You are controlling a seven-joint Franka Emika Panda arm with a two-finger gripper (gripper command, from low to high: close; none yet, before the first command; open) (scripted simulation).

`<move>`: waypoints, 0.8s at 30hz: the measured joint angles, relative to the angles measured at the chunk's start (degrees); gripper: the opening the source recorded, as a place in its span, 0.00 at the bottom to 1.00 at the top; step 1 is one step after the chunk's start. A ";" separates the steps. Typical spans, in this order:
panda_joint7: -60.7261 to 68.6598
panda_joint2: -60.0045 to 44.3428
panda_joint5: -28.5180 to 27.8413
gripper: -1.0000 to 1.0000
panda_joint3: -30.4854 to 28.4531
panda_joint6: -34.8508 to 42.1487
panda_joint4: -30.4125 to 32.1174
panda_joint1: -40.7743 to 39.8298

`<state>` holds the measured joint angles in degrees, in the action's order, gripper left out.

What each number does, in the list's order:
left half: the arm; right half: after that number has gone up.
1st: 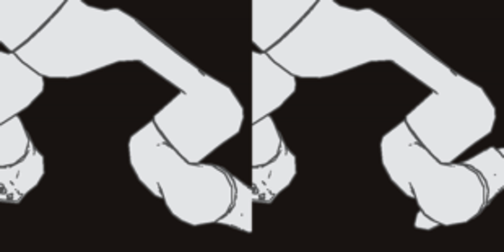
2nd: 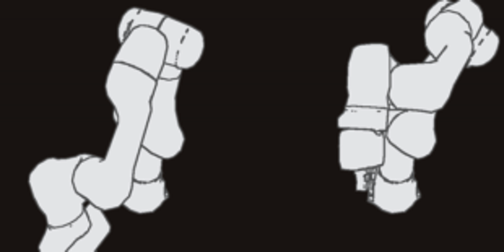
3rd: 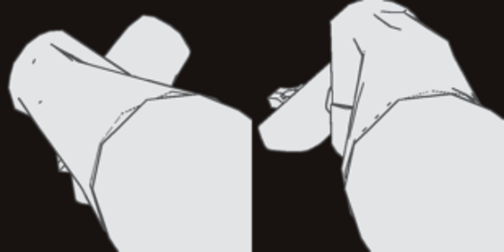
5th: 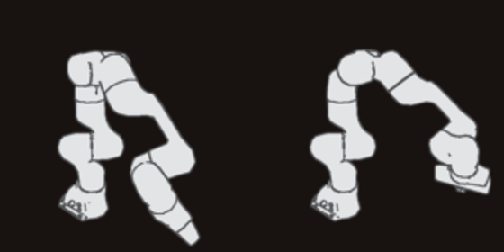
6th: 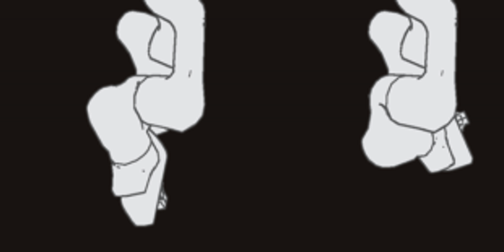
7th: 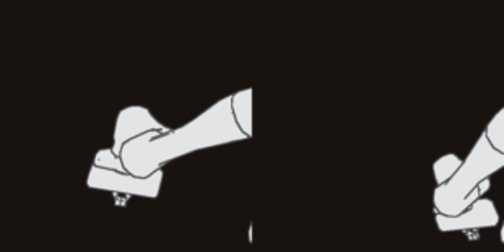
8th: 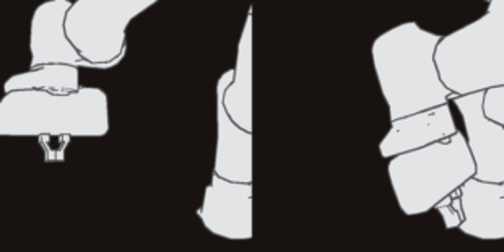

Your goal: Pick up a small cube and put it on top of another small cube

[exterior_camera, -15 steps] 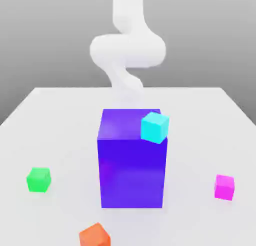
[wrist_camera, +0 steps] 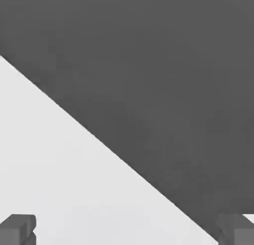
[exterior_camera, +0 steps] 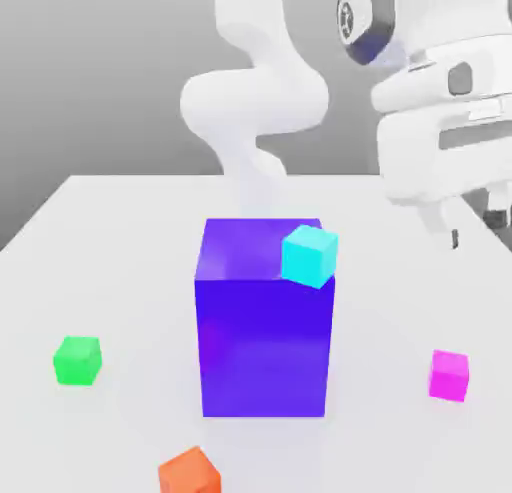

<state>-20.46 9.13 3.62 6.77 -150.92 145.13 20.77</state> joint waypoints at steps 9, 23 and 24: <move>4.31 -18.88 -8.62 0.50 2.79 -10.24 5.81 8.59; 2.14 -26.63 -12.16 0.00 -0.58 -16.11 4.68 11.62; 2.83 -24.75 -11.27 0.00 0.12 -14.62 5.07 11.12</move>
<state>-17.63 -15.62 -7.64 6.88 -165.55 150.20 31.89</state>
